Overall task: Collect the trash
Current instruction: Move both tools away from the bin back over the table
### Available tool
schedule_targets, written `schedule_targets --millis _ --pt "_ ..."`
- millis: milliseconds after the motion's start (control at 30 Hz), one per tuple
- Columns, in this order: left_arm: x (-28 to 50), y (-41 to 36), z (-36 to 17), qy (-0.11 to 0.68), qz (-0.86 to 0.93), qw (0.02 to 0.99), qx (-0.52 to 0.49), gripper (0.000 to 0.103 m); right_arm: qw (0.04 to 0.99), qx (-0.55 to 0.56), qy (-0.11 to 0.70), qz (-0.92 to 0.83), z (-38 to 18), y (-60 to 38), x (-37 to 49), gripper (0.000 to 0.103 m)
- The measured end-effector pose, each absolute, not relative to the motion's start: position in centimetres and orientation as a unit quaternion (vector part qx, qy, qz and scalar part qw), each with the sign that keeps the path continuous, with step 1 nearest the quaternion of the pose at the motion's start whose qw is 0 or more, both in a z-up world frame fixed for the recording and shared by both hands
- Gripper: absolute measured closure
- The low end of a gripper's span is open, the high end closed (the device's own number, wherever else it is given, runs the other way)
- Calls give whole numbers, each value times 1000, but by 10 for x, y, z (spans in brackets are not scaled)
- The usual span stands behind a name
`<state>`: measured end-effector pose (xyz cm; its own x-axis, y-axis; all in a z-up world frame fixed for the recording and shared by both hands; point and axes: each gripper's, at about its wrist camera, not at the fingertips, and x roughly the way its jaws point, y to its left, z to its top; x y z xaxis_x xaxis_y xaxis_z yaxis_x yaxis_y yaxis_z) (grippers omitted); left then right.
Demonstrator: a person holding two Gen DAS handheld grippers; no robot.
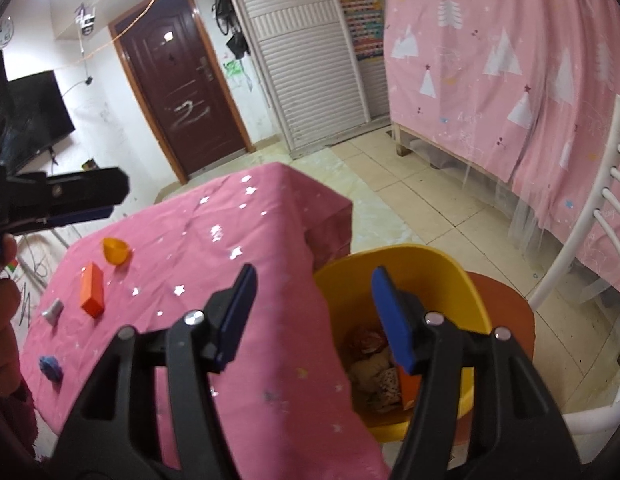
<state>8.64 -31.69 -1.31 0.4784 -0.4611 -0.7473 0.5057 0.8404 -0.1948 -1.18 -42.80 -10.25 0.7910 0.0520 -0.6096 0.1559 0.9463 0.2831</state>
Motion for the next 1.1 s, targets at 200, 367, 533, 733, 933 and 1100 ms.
schedule_targets --millis 200,367,533,733,933,1100 --pt "91 -279 -14 424 -263 867 7 37 932 144 334 -13 -100 -405 -3 45" --pt "90 -246 -11 413 -240 878 -2 37 934 125 336 6 -91 -379 8 45" --pt "93 -207 -11 409 -211 888 -11 37 934 103 340 30 -84 -350 22 45" --pt "101 -167 -17 419 -183 889 -32 37 934 76 344 58 -78 -313 37 37" --pt "102 -132 -21 422 -150 893 -38 37 932 51 350 82 -74 -281 46 37" --pt "100 -105 -25 420 -123 899 -29 37 929 36 357 95 -73 -260 55 37"
